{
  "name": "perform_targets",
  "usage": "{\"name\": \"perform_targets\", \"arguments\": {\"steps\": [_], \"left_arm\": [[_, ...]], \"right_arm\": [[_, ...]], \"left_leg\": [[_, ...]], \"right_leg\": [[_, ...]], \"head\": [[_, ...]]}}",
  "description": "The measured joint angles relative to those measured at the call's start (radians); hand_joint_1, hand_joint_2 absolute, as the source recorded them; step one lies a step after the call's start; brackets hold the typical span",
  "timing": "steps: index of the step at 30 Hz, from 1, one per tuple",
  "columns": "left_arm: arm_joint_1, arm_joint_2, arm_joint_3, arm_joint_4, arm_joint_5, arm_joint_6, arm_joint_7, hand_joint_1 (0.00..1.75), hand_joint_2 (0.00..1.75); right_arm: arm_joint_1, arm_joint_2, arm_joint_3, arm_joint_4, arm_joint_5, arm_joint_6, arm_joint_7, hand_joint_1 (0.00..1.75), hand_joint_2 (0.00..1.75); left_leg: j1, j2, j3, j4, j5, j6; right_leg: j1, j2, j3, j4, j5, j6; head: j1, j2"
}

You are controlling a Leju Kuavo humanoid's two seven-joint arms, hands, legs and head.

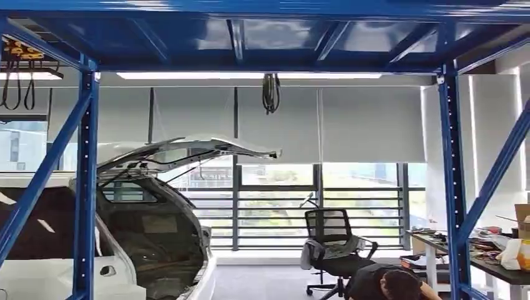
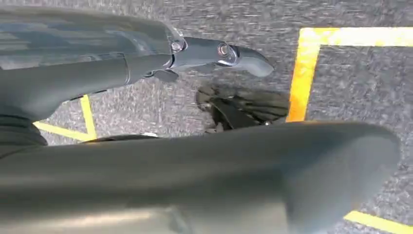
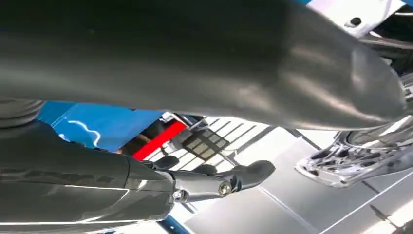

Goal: Take the parts from the cabinet and place them on the table.

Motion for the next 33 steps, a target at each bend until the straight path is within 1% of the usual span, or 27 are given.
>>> {"name": "perform_targets", "arguments": {"steps": [1, 2, 3, 4, 6, 7, 8, 9, 11, 12, 13, 14, 15, 16, 17, 18, 19, 21, 23, 24, 25, 27, 28, 29, 30, 32, 33], "left_arm": [[0.000, 0.000, 0.000, 0.000, 0.000, 0.000, 0.000, 0.00, 0.00], [0.001, 0.003, -0.001, 0.000, 0.000, 0.000, 0.000, 0.00, 0.00], [-0.001, 0.003, -0.001, 0.000, 0.000, 0.000, 0.000, 0.00, 0.00], [-0.002, 0.003, -0.001, 0.000, 0.000, 0.000, 0.000, 0.00, 0.00], [-0.002, 0.003, -0.002, 0.000, -0.002, 0.000, 0.000, 0.00, 0.00], [-0.003, 0.003, -0.002, 0.000, -0.002, 0.000, -0.001, 0.00, 0.00], [-0.004, 0.004, -0.003, 0.000, -0.002, 0.000, -0.002, 0.00, 0.00], [-0.005, 0.005, -0.003, 0.000, -0.002, 0.000, -0.003, 0.00, 0.00], [-0.003, 0.005, -0.003, 0.000, -0.003, 0.000, -0.002, 0.00, 0.00], [-0.002, 0.005, -0.003, 0.000, -0.003, 0.000, -0.002, 0.00, 0.00], [-0.002, 0.005, -0.003, 0.000, -0.003, 0.000, -0.002, 0.00, 0.00], [-0.002, 0.005, -0.003, 0.000, -0.003, 0.000, -0.003, 0.00, 0.00], [-0.002, 0.005, -0.003, 0.000, -0.003, 0.000, -0.003, 0.00, 0.00], [-0.003, 0.005, -0.003, 0.000, -0.003, 0.000, -0.003, 0.00, 0.00], [-0.002, 0.005, -0.003, 0.000, -0.003, 0.000, -0.005, 0.00, 0.00], [-0.006, 0.005, -0.003, 0.000, -0.003, 0.000, -0.006, 0.00, 0.00], [-0.007, 0.005, -0.003, 0.000, -0.003, 0.000, -0.006, 0.00, 0.00], [-0.005, 0.004, -0.003, 0.001, -0.004, 0.000, -0.006, 0.00, 0.00], [-0.007, 0.004, -0.004, 0.001, -0.006, -0.001, -0.006, 0.00, 0.00], [-0.009, 0.004, -0.004, 0.001, -0.006, -0.001, -0.006, 0.00, 0.00], [-0.009, 0.004, -0.004, 0.001, -0.006, -0.001, -0.006, 0.00, 0.00], [-0.005, 0.004, -0.004, 0.001, -0.006, -0.001, -0.006, 0.00, 0.00], [-0.001, 0.004, -0.004, 0.001, -0.006, -0.001, -0.006, 0.00, 0.00], [0.002, 0.004, -0.004, 0.001, -0.006, -0.001, -0.006, 0.00, 0.00], [0.003, 0.004, -0.004, 0.001, -0.006, 0.000, -0.006, 0.00, 0.00], [0.002, 0.005, -0.004, 0.001, -0.005, 0.000, -0.006, 0.00, 0.00], [0.002, 0.005, -0.004, 0.001, -0.003, 0.001, -0.006, 0.00, 0.00]], "right_arm": [[0.000, 0.000, 0.000, 0.000, 0.000, 0.000, 0.000, 0.00, 0.00], [0.000, 0.001, 0.000, 0.000, 0.000, 0.000, 0.000, 0.00, 0.00], [-0.002, 0.001, 0.000, 0.000, 0.001, -0.001, 0.000, 0.00, 0.00], [-0.001, 0.001, 0.000, 0.000, 0.002, -0.003, -0.001, 0.00, 0.00], [0.002, 0.002, 0.001, -0.004, 0.007, -0.007, -0.001, 0.00, 0.00], [0.001, 0.003, 0.000, -0.007, 0.007, -0.010, -0.001, 0.00, 0.00], [0.001, 0.003, -0.001, -0.009, 0.009, -0.012, 0.000, 0.00, 0.00], [-0.003, 0.003, -0.001, -0.011, 0.010, -0.013, 0.000, 0.00, 0.00], [-0.003, 0.004, -0.001, -0.010, 0.010, -0.014, 0.000, 0.00, 0.00], [0.000, 0.005, -0.001, -0.010, 0.010, -0.014, 0.000, 0.00, 0.00], [0.001, 0.005, -0.001, -0.010, 0.011, -0.014, 0.000, 0.00, 0.00], [0.001, 0.005, -0.001, -0.009, 0.016, -0.014, 0.003, 0.00, 0.00], [0.000, 0.005, -0.001, -0.009, 0.023, -0.015, 0.008, 0.00, 0.00], [0.000, 0.005, -0.001, -0.009, 0.033, -0.016, 0.011, 0.00, 0.00], [-0.001, 0.005, -0.001, -0.009, 0.039, -0.017, 0.012, 0.00, 0.00], [-0.002, 0.005, -0.001, -0.008, 0.042, -0.018, 0.015, 0.00, 0.00], [-0.005, 0.005, -0.001, -0.009, 0.043, -0.019, 0.016, 0.00, 0.00], [-0.004, 0.005, -0.001, -0.009, 0.044, -0.019, 0.021, 0.00, 0.00], [-0.003, 0.006, 0.000, -0.011, 0.040, -0.018, 0.023, 0.00, 0.00], [-0.006, 0.007, 0.000, -0.012, 0.038, -0.018, 0.024, 0.00, 0.00], [-0.008, 0.007, 0.000, -0.012, 0.037, -0.018, 0.024, 0.00, 0.00], [-0.006, 0.008, 0.000, -0.011, 0.037, -0.017, 0.025, 0.00, 0.00], [-0.005, 0.009, 0.000, -0.011, 0.036, -0.016, 0.027, 0.00, 0.00], [-0.004, 0.010, 0.000, -0.010, 0.030, -0.010, 0.034, 0.00, 0.00], [-0.005, 0.011, 0.000, -0.010, 0.026, -0.006, 0.041, 0.00, 0.00], [-0.005, 0.016, 0.000, -0.008, 0.015, 0.005, 0.065, 0.00, 0.00], [-0.007, 0.020, 0.000, -0.005, 0.013, 0.010, 0.074, 0.00, 0.00]], "left_leg": [[0.001, -0.004, 0.033, -0.087, 0.059, 0.002], [0.002, -0.018, 0.052, -0.138, 0.077, 0.006], [0.000, -0.026, 0.061, -0.151, 0.066, 0.010], [-0.003, -0.023, 0.065, -0.160, 0.055, 0.018], [-0.007, -0.022, 0.065, -0.164, 0.052, 0.028], [0.001, -0.020, 0.070, -0.173, 0.053, 0.035], [0.002, -0.017, 0.078, -0.179, 0.054, 0.040], [0.003, -0.015, 0.084, -0.183, 0.051, 0.046], [0.002, -0.007, 0.095, -0.183, 0.041, 0.053], [0.002, -0.004, 0.101, -0.183, 0.036, 0.054], [0.002, -0.002, 0.107, -0.183, 0.030, 0.053], [0.001, -0.002, 0.117, -0.183, 0.023, 0.051], [0.001, -0.002, 0.127, -0.183, 0.015, 0.049], [0.001, -0.002, 0.142, -0.183, 0.005, 0.045], [0.001, -0.002, 0.151, -0.184, -0.004, 0.041], [-0.005, -0.002, 0.155, -0.185, -0.008, 0.035], [-0.003, -0.001, 0.153, -0.186, -0.011, 0.029], [-0.001, 0.001, 0.160, -0.199, -0.012, 0.021], [-0.002, 0.003, 0.170, -0.198, -0.023, 0.010], [-0.003, 0.001, 0.150, -0.155, -0.042, 0.009], [-0.002, 0.000, 0.111, -0.085, -0.071, 0.007], [-0.002, -0.001, 0.013, 0.073, -0.121, 0.004], [-0.002, -0.001, -0.022, 0.116, -0.119, 0.003], [-0.002, -0.001, -0.032, 0.104, -0.084, 0.003], [-0.002, -0.001, -0.020, 0.050, -0.031, 0.005], [-0.003, -0.003, 0.028, -0.116, 0.095, 0.014], [-0.008, -0.008, 0.033, -0.115, 0.083, 0.023]], "right_leg": [[0.000, 0.004, 0.012, 0.000, -0.008, 0.003], [-0.001, 0.007, 0.019, -0.001, -0.016, 0.009], [0.005, 0.014, 0.020, 0.003, -0.021, 0.017], [0.003, 0.016, 0.017, 0.001, -0.021, 0.021], [-0.001, 0.019, 0.020, -0.010, -0.021, 0.033], [-0.001, 0.018, 0.024, -0.010, -0.027, 0.040], [-0.002, 0.002, 0.024, 0.007, -0.035, 0.043], [-0.002, -0.008, -0.001, 0.052, -0.058, 0.046], [-0.003, -0.011, -0.093, 0.215, -0.118, 0.052], [-0.003, -0.011, -0.137, 0.279, -0.125, 0.053], [-0.003, -0.012, -0.160, 0.300, -0.116, 0.053], [-0.003, -0.012, -0.160, 0.274, -0.081, 0.053], [-0.003, -0.013, -0.141, 0.212, -0.031, 0.052], [-0.002, -0.016, -0.105, 0.117, 0.031, 0.047], [0.000, -0.024, -0.076, 0.040, 0.063, 0.041], [0.009, -0.028, -0.066, 0.037, 0.046, 0.036], [0.010, -0.026, -0.062, 0.022, 0.037, 0.026], [0.012, -0.021, -0.065, 0.022, 0.032, 0.017], [0.000, -0.019, -0.047, 0.003, 0.033, 0.008], [0.000, -0.020, -0.039, -0.002, 0.028, 0.000], [0.000, -0.020, -0.034, -0.003, 0.025, -0.004], [0.001, -0.019, -0.021, -0.003, 0.011, -0.009], [0.001, -0.015, -0.012, -0.003, 0.004, -0.008], [0.001, -0.011, 0.002, -0.003, -0.007, -0.007], [0.001, -0.007, 0.017, -0.003, -0.017, -0.006], [0.001, -0.005, 0.051, -0.003, -0.042, 0.002], [0.001, -0.004, 0.055, -0.006, -0.048, 0.006]], "head": [[0.000, 0.000], [0.000, 0.000], [0.000, 0.000], [0.000, 0.001], [0.000, 0.000], [0.000, 0.000], [0.000, 0.000], [0.000, 0.000], [0.000, 0.000], [0.000, 0.000], [-0.001, 0.000], [-0.001, 0.000], [-0.001, 0.000], [0.000, 0.000], [0.000, 0.000], [-0.001, 0.000], [0.000, 0.002], [0.000, 0.000], [0.000, 0.000], [0.000, 0.000], [0.000, 0.000], [0.000, 0.000], [0.000, 0.000], [0.000, 0.000], [0.000, 0.000], [0.000, 0.000], [0.000, 0.000]]}}
